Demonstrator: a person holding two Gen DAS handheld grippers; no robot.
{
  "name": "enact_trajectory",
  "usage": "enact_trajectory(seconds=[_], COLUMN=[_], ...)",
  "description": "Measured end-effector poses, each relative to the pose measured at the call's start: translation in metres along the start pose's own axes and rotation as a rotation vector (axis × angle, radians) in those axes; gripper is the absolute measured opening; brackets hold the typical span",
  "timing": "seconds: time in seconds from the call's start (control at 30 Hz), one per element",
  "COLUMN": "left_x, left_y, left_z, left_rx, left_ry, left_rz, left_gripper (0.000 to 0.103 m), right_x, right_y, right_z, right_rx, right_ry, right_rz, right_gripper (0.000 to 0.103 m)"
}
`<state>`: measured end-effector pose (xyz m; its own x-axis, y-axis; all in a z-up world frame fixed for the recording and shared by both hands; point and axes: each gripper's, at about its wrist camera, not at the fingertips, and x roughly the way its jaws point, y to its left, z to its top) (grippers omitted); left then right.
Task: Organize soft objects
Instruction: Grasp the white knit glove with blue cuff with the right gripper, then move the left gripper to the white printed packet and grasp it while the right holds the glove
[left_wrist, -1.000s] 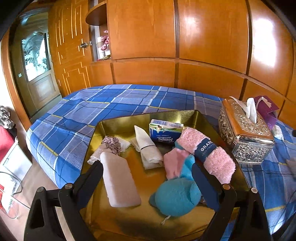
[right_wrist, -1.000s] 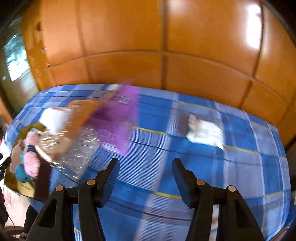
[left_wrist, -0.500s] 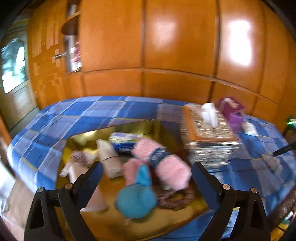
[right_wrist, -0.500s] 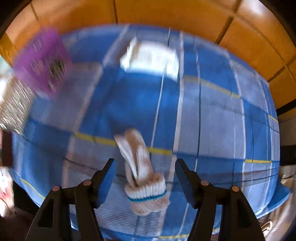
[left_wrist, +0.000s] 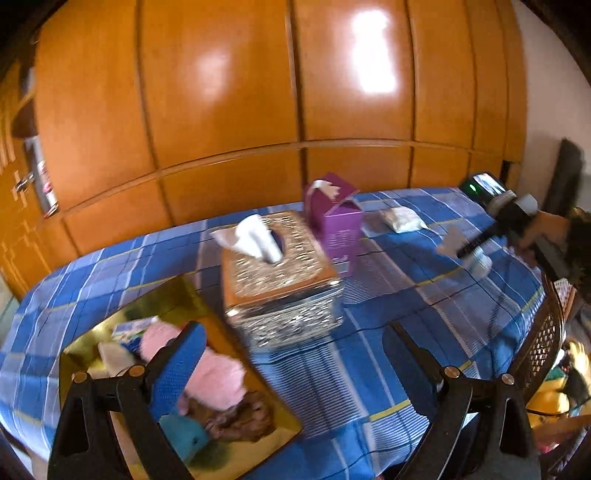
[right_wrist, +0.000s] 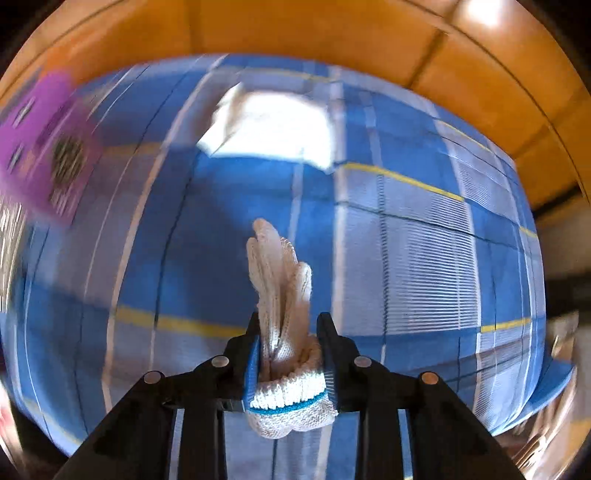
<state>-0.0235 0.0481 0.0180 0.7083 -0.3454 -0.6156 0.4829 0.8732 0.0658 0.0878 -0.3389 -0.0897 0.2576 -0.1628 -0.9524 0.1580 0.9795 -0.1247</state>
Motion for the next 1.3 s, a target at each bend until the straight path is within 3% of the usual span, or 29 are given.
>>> enact_trajectory(seconds=[0.17,0.37,0.63,1.07,1.3], left_x=[0.017,0.034,0.055,0.078,0.094], left_y=[-0.025,-0.049,-0.074,-0.111,-0.126], left_z=[0.014,0.021,0.028,0.036,0.041], left_rx=[0.054,0.115,0.167,0.241,0.264], left_ry=[0.023,0.049,0.087,0.125,0.149], left_rz=[-0.018,-0.044,-0.064,-0.097,-0.112], left_gripper=[0.097,0.097,0.097,0.097,0.097], right_x=[0.016,0.035,0.033,0.035,0.032], right_y=[-0.014,-0.033,-0.050,-0.109,-0.110], right_z=[0.009,0.001,-0.008,-0.014,-0.020], right_rx=[0.176,0.303,0.367,0.569,0.587], right_ry=[-0.010,0.007,-0.003,-0.013,-0.004], right_rz=[-0.037,0.048,0.088,0.057,0.078], right_gripper=[0.029,0.033,0.033,0.033,0.033])
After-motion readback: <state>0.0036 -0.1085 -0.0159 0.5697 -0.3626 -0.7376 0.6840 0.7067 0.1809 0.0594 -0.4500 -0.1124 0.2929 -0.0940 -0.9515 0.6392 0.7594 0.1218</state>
